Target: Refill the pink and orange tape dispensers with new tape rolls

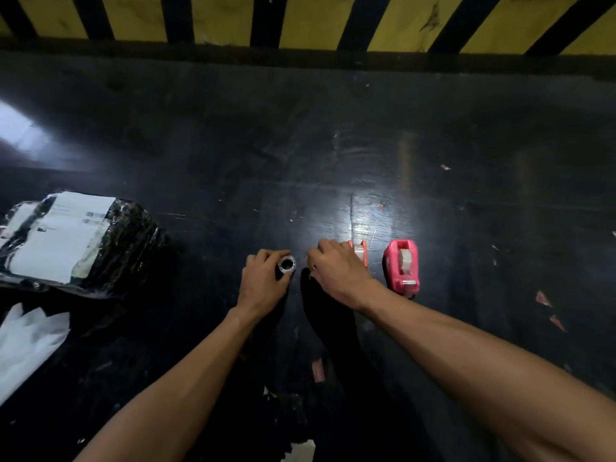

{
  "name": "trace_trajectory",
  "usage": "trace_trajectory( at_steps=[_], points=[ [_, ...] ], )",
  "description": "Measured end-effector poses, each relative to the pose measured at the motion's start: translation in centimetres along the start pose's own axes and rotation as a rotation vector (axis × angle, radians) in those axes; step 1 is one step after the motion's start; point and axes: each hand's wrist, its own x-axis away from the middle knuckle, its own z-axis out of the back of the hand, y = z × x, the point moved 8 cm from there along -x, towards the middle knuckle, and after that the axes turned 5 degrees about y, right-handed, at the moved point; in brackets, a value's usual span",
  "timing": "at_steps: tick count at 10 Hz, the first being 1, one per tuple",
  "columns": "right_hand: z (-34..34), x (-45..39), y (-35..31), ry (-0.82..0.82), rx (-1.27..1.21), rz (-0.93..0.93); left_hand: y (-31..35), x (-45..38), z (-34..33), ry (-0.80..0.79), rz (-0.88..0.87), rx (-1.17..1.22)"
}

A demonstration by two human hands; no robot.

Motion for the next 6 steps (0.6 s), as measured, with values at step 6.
trace_trajectory(
  at_steps=[6],
  points=[
    [1.6, 1.1, 1.4, 0.032, -0.159, -0.172, 1.3, 0.1, 0.8, -0.118, 0.081, -0.049]
  ],
)
